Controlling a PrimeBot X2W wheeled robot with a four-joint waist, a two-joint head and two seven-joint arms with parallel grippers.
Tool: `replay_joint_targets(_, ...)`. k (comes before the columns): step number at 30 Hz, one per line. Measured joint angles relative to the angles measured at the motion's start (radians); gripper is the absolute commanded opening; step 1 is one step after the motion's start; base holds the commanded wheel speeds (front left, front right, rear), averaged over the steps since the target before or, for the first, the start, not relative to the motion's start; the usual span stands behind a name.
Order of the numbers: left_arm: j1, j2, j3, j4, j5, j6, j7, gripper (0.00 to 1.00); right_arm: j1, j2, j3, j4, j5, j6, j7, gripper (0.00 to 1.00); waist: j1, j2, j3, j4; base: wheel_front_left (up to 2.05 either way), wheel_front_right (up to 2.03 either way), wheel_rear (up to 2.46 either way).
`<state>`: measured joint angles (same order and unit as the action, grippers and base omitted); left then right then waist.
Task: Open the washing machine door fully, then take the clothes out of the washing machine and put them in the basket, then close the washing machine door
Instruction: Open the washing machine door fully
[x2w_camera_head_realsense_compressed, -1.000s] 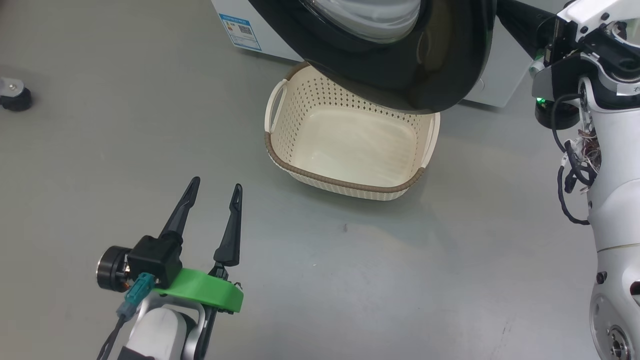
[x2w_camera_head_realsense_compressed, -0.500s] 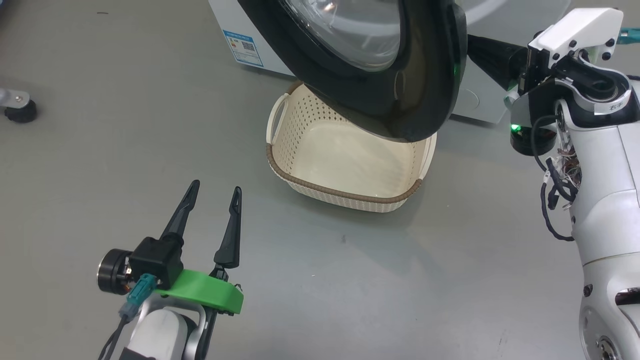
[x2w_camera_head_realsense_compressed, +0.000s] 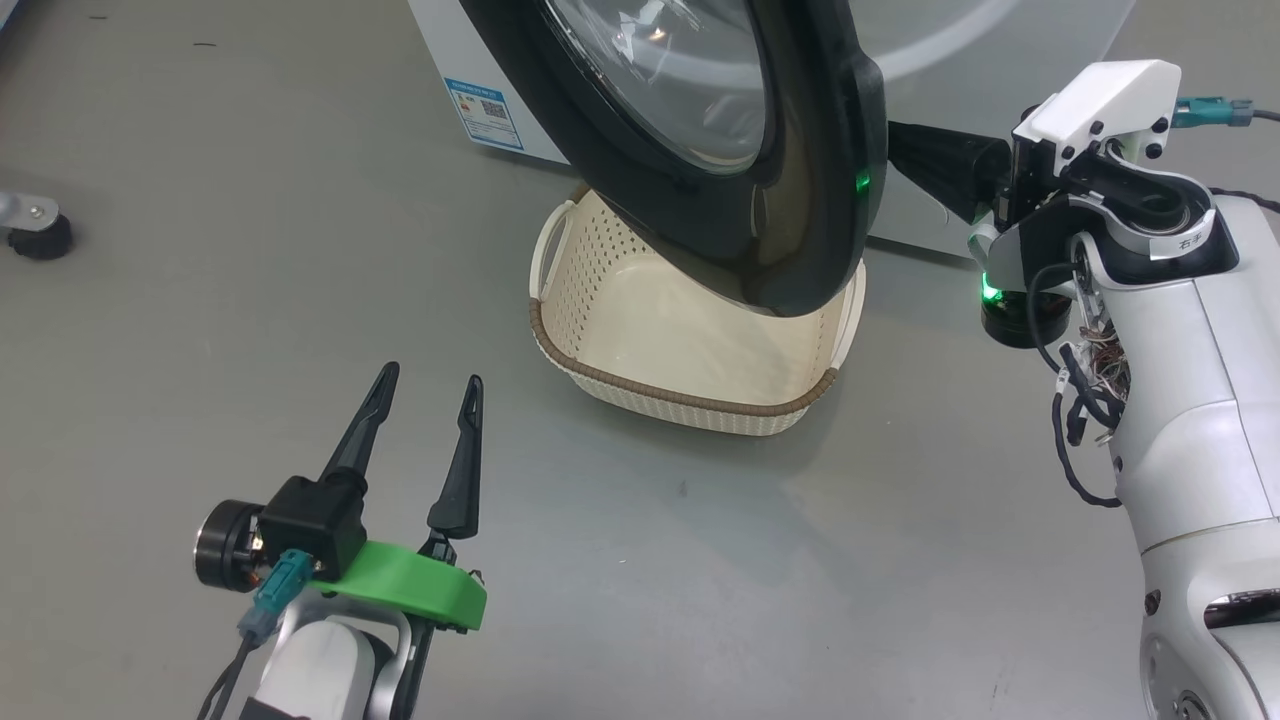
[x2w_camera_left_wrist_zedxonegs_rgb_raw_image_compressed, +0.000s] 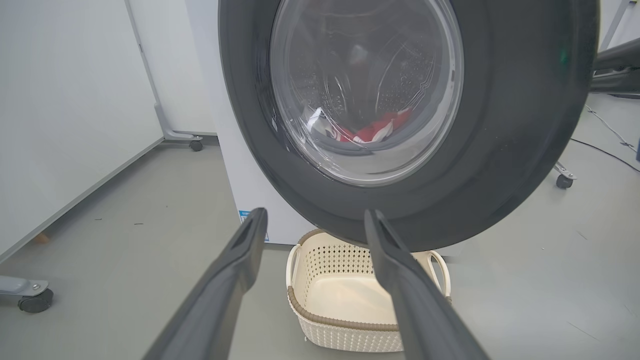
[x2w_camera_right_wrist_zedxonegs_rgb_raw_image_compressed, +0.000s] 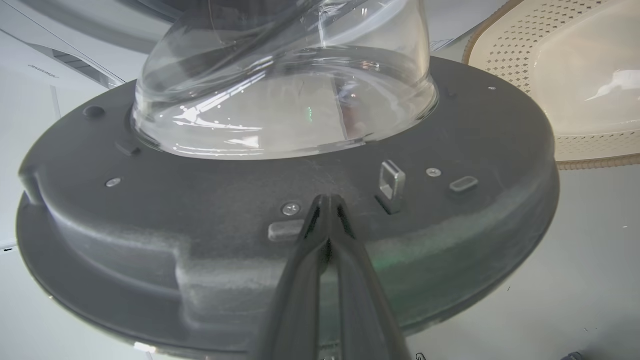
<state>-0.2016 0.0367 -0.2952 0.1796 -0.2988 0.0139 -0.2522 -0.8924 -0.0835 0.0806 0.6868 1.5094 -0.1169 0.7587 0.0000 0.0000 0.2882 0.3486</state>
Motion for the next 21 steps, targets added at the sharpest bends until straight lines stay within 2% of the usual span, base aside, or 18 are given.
replay_joint_targets(14,0.018,0.000,-0.005,0.000,0.001,0.000,0.000,1.00,0.024,0.012,0.048,0.010,0.058,-0.001,0.021,0.00,0.0000,0.0000,-0.014,0.002,0.00,0.00,0.00)
replay_joint_targets(21,0.018,0.000,-0.018,0.000,0.001,0.000,0.000,1.00,0.045,0.011,0.122,0.003,0.160,-0.001,0.047,0.00,0.0000,0.0000,-0.021,0.009,0.00,0.00,0.00)
